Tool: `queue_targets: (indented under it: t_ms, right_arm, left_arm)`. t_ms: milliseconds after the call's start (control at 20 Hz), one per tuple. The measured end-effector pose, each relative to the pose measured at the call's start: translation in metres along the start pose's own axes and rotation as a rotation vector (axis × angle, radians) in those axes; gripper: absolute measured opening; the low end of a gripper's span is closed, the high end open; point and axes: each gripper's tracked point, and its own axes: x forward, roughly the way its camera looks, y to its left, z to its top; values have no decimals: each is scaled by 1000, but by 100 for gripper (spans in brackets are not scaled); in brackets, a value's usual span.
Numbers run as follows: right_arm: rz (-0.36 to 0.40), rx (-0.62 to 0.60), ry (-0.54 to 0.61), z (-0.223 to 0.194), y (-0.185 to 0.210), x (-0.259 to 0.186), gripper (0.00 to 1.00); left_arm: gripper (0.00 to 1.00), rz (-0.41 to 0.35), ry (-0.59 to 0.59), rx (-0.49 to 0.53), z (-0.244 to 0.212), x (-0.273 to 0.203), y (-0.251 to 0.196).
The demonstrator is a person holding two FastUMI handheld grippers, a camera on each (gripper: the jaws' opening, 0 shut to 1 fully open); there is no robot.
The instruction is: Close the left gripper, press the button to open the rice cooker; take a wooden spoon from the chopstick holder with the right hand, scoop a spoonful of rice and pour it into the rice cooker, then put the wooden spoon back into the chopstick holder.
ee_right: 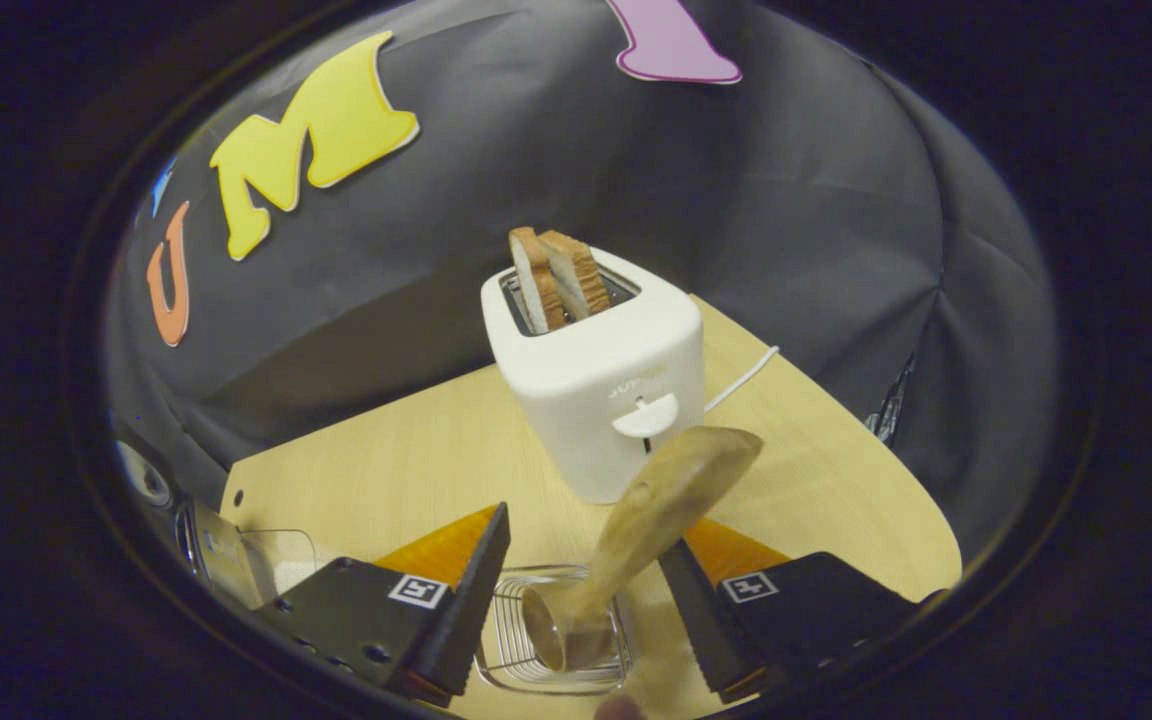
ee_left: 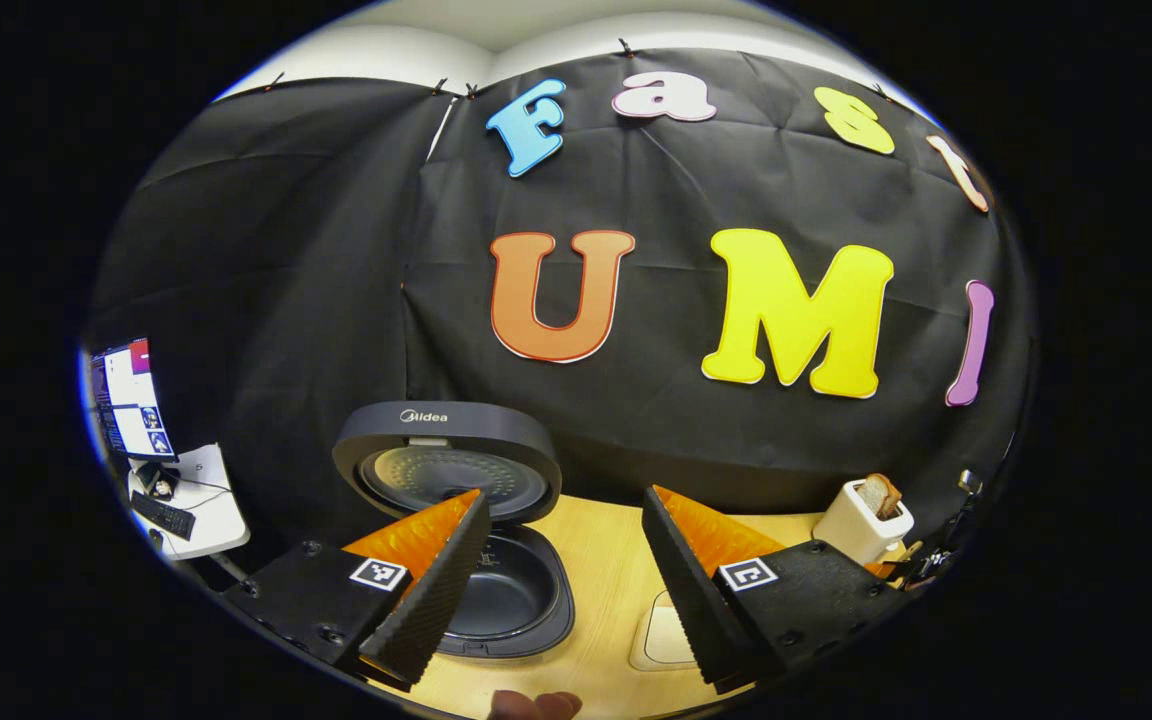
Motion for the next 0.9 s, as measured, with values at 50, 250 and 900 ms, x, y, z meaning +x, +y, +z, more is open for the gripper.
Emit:
queue_targets:
  t_ms: [50, 250, 900]
  right_arm:
    - [10, 7, 5, 0, 3, 5, 82]
    - [7, 15, 34, -6, 1, 14, 67]
    - [10, 44, 30, -11, -10, -4, 8]
  left_arm:
    - [97, 1, 6, 5, -1, 0, 0]
    - [98, 11, 8, 12, -1, 0, 1]
    - [98, -15, 22, 1, -5, 9, -4]
